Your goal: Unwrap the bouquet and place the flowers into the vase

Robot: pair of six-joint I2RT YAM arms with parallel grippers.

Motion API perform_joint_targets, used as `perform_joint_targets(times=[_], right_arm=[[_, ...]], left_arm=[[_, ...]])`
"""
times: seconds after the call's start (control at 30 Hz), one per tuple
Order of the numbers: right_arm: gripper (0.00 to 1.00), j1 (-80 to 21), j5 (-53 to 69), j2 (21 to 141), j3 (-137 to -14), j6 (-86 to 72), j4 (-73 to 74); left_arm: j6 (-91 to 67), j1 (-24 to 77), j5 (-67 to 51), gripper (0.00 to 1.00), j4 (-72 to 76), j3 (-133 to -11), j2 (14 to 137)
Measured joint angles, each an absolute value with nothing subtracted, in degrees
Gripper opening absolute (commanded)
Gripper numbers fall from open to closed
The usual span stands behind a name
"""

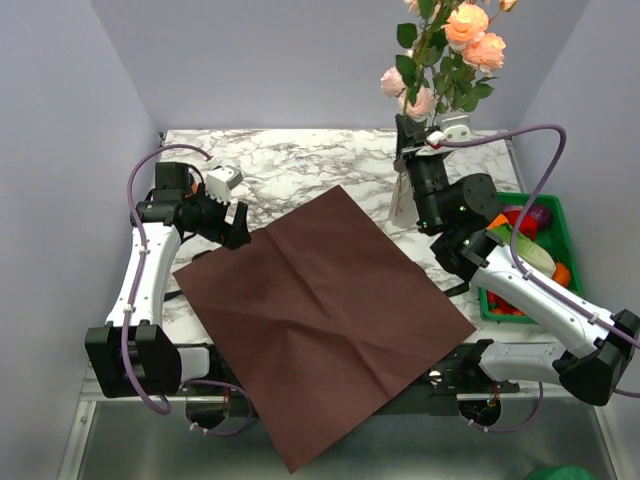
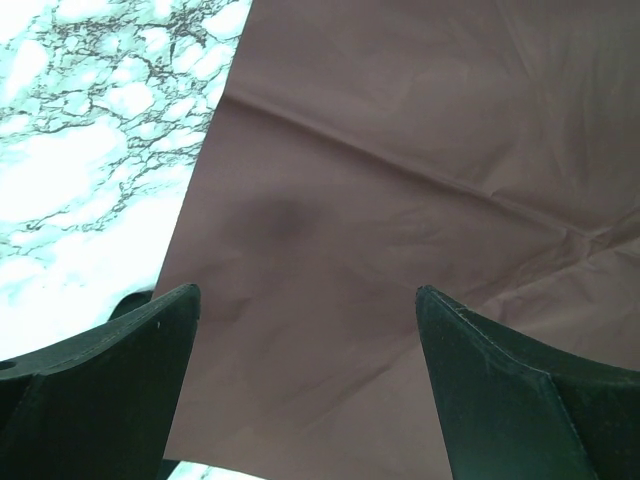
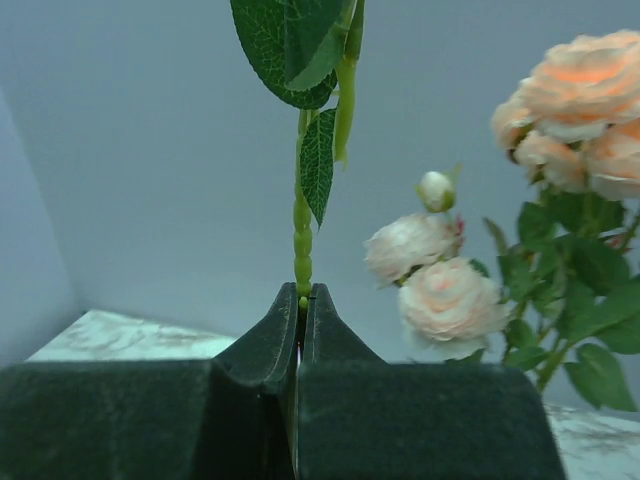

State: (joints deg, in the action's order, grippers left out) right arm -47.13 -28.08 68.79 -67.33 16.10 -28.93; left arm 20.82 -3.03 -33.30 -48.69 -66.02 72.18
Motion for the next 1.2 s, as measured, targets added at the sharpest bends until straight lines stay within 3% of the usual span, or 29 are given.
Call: perform_joint_targets(times=[0.5,1.2], right_arm=[[0.01,-31.4,-27.3,72.3,-63.7,17.3,-40.1],[0.01,-26.9,-25.6,83.9,-63.7,14.2,-50.6]], left_arm=[[20.1,-3.0,-33.9,0.98,-47.6,-67.9,73.6],[20.4,-3.0,-32.5,0.99,-47.1,-68.0,74.6]])
